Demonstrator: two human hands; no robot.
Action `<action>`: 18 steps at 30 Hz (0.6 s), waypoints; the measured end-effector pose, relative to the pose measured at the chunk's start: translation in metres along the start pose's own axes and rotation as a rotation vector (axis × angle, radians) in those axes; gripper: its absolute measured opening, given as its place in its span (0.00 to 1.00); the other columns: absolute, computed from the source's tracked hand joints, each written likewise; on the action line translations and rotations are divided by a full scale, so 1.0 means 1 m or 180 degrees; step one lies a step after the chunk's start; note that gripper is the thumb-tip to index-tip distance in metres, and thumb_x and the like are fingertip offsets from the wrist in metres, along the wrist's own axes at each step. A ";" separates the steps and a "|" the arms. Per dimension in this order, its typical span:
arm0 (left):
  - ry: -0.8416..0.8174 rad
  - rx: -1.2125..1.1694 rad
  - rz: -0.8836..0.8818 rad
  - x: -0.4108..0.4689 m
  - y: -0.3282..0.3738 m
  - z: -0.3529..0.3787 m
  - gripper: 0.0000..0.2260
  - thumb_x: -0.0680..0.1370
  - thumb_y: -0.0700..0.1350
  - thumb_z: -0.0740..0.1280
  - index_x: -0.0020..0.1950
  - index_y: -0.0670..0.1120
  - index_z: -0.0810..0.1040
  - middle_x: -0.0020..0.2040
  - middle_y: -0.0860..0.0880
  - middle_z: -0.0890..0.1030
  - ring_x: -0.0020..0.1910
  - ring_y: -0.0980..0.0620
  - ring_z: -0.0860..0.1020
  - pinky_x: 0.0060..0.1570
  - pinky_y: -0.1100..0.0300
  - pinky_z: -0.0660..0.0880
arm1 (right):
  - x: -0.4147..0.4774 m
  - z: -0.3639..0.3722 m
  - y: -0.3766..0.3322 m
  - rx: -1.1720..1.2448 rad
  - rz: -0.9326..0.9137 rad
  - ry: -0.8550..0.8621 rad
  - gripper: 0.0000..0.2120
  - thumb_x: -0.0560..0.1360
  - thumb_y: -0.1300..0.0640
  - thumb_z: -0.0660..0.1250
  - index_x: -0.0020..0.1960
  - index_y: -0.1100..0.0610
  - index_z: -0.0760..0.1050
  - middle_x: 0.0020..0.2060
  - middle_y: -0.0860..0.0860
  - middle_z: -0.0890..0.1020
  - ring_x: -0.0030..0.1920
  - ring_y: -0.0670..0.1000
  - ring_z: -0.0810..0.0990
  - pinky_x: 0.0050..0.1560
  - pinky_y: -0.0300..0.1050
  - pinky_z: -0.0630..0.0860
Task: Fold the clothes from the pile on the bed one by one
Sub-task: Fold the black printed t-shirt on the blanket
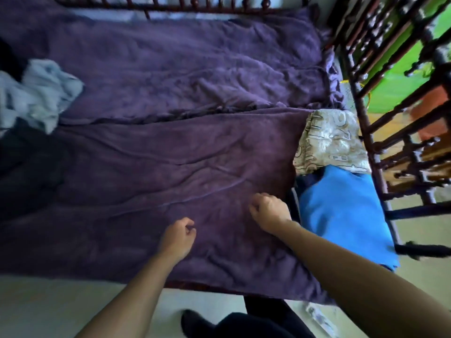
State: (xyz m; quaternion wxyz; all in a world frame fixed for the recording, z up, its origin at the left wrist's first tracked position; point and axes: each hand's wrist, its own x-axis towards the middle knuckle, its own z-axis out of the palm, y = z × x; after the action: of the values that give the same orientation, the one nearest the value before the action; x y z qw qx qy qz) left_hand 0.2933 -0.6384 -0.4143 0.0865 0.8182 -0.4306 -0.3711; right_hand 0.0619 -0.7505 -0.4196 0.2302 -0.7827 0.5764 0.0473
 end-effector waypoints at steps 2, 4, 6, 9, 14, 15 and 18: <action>0.0171 -0.0018 -0.0110 -0.035 -0.046 -0.027 0.08 0.76 0.43 0.67 0.55 0.46 0.80 0.47 0.45 0.83 0.51 0.45 0.80 0.49 0.57 0.74 | -0.026 0.017 -0.043 -0.0076 -0.0195 -0.0167 0.11 0.76 0.48 0.61 0.52 0.54 0.75 0.53 0.54 0.81 0.53 0.60 0.80 0.47 0.48 0.74; 0.0295 -0.0068 -0.0226 -0.072 -0.090 -0.051 0.09 0.76 0.43 0.67 0.55 0.46 0.80 0.48 0.46 0.83 0.51 0.46 0.81 0.50 0.58 0.74 | -0.047 0.029 -0.084 -0.0188 -0.0399 -0.0318 0.11 0.76 0.49 0.61 0.54 0.53 0.75 0.54 0.53 0.81 0.54 0.59 0.80 0.47 0.48 0.73; 0.0383 -0.0159 -0.0273 -0.107 -0.134 -0.075 0.09 0.77 0.43 0.67 0.56 0.45 0.80 0.50 0.46 0.83 0.52 0.46 0.81 0.52 0.57 0.75 | -0.063 0.039 -0.124 -0.0339 -0.0623 -0.0436 0.13 0.76 0.49 0.61 0.58 0.52 0.75 0.56 0.53 0.80 0.56 0.58 0.79 0.49 0.47 0.73; 0.0565 -0.0226 -0.0338 -0.153 -0.192 -0.113 0.08 0.77 0.42 0.66 0.54 0.43 0.80 0.50 0.44 0.83 0.51 0.45 0.81 0.51 0.55 0.75 | -0.078 0.047 -0.186 -0.0452 -0.0919 -0.0520 0.13 0.77 0.48 0.60 0.59 0.48 0.76 0.57 0.51 0.80 0.56 0.57 0.79 0.50 0.47 0.73; 0.0952 -0.0265 -0.0526 -0.194 -0.257 -0.165 0.05 0.76 0.41 0.63 0.43 0.41 0.77 0.41 0.42 0.81 0.43 0.41 0.78 0.42 0.55 0.73 | -0.084 0.048 -0.276 -0.0550 -0.1339 -0.0495 0.13 0.78 0.47 0.60 0.60 0.48 0.76 0.56 0.50 0.81 0.55 0.56 0.79 0.48 0.46 0.73; 0.1007 -0.0248 -0.0555 -0.196 -0.266 -0.174 0.05 0.76 0.40 0.62 0.42 0.41 0.77 0.39 0.43 0.80 0.42 0.43 0.78 0.41 0.55 0.72 | -0.081 0.047 -0.291 -0.0586 -0.1416 -0.0528 0.13 0.78 0.47 0.60 0.60 0.48 0.75 0.56 0.50 0.81 0.55 0.56 0.79 0.47 0.46 0.73; 0.1152 -0.0272 -0.0637 -0.193 -0.288 -0.200 0.06 0.76 0.39 0.61 0.43 0.41 0.78 0.41 0.44 0.80 0.43 0.45 0.78 0.44 0.55 0.73 | -0.064 0.046 -0.332 -0.0652 -0.1531 -0.0567 0.13 0.78 0.47 0.59 0.60 0.47 0.75 0.57 0.48 0.81 0.56 0.55 0.79 0.49 0.46 0.73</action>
State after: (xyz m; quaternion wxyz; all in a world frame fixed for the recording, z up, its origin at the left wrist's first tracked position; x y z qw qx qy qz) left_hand 0.5462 -0.3490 -0.3022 0.1598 0.9058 -0.3085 -0.2427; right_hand 0.3565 -0.5986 -0.3376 0.2042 -0.9090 0.3436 0.1179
